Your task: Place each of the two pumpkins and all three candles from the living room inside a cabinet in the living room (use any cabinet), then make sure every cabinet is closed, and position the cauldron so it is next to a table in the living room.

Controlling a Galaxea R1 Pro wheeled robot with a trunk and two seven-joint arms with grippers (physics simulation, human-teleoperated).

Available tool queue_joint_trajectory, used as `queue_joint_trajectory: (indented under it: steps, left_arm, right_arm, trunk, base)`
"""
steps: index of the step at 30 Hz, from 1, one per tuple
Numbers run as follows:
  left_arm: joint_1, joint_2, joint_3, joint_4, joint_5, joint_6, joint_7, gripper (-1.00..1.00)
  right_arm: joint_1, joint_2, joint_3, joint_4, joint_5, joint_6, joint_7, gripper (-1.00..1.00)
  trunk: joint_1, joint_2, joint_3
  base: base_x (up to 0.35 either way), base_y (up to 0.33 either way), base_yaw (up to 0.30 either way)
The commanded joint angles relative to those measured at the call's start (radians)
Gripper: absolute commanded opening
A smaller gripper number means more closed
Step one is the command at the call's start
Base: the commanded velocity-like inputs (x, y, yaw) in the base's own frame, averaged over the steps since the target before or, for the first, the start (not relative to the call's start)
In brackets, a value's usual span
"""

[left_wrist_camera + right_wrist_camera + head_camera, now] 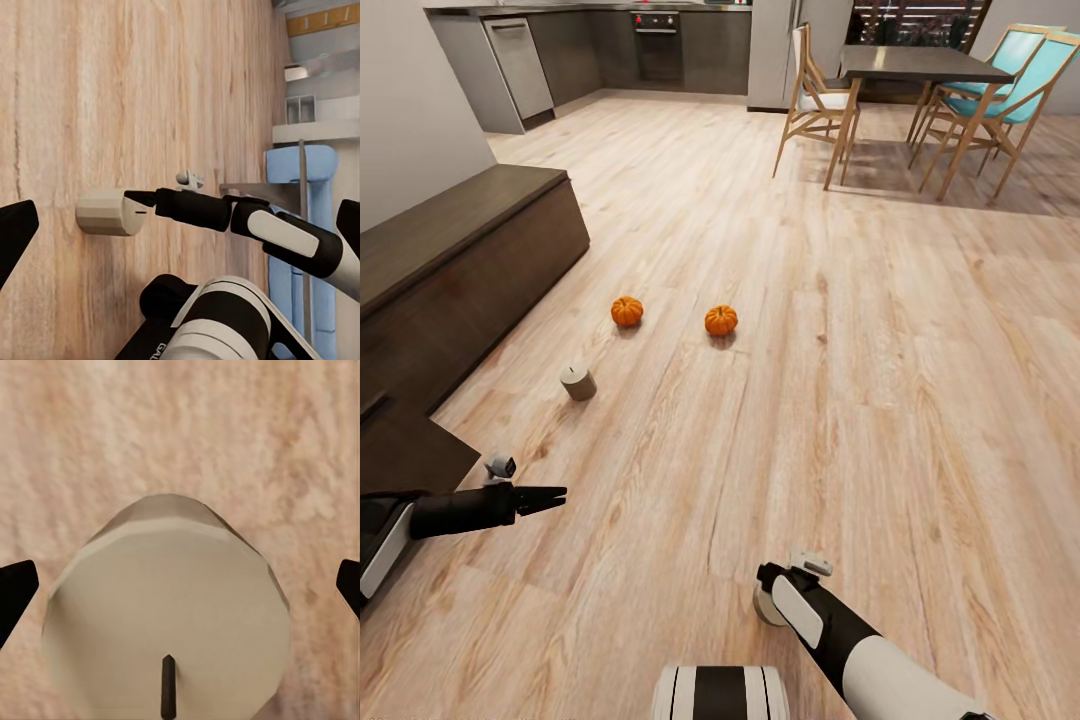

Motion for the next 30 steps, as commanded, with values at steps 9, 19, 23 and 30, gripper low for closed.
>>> queue_joint_trajectory:
  steps: [9,19,23,30]
  left_arm:
    - [0.000,0.000,-0.002,-0.002,0.003,0.010,-0.001,1.00]
    - [0.000,0.000,-0.002,-0.002,0.003,0.011,-0.001,1.00]
    - [0.000,0.000,-0.002,-0.002,0.003,0.011,-0.001,1.00]
    - [0.000,0.000,-0.003,-0.002,0.003,0.011,-0.002,1.00]
  right_arm:
    - [-0.001,0.000,0.006,-0.002,0.003,0.003,0.007,1.00]
    - [-0.001,0.000,0.006,0.023,0.003,0.006,0.056,1.00]
    - [-0.001,0.001,0.006,0.049,0.005,0.004,0.061,1.00]
    - [-0.001,0.001,0.006,0.054,0.006,0.003,0.061,1.00]
  trunk:
    - [0.001,-0.001,-0.012]
    - [0.001,-0.001,-0.012]
    - [0.001,-0.001,-0.012]
    - [0.004,-0.002,-0.035]
  base:
    - [0.000,0.000,0.000]
    - [0.000,0.000,0.000]
    - [0.000,0.000,0.000]
    - [0.000,0.000,0.000]
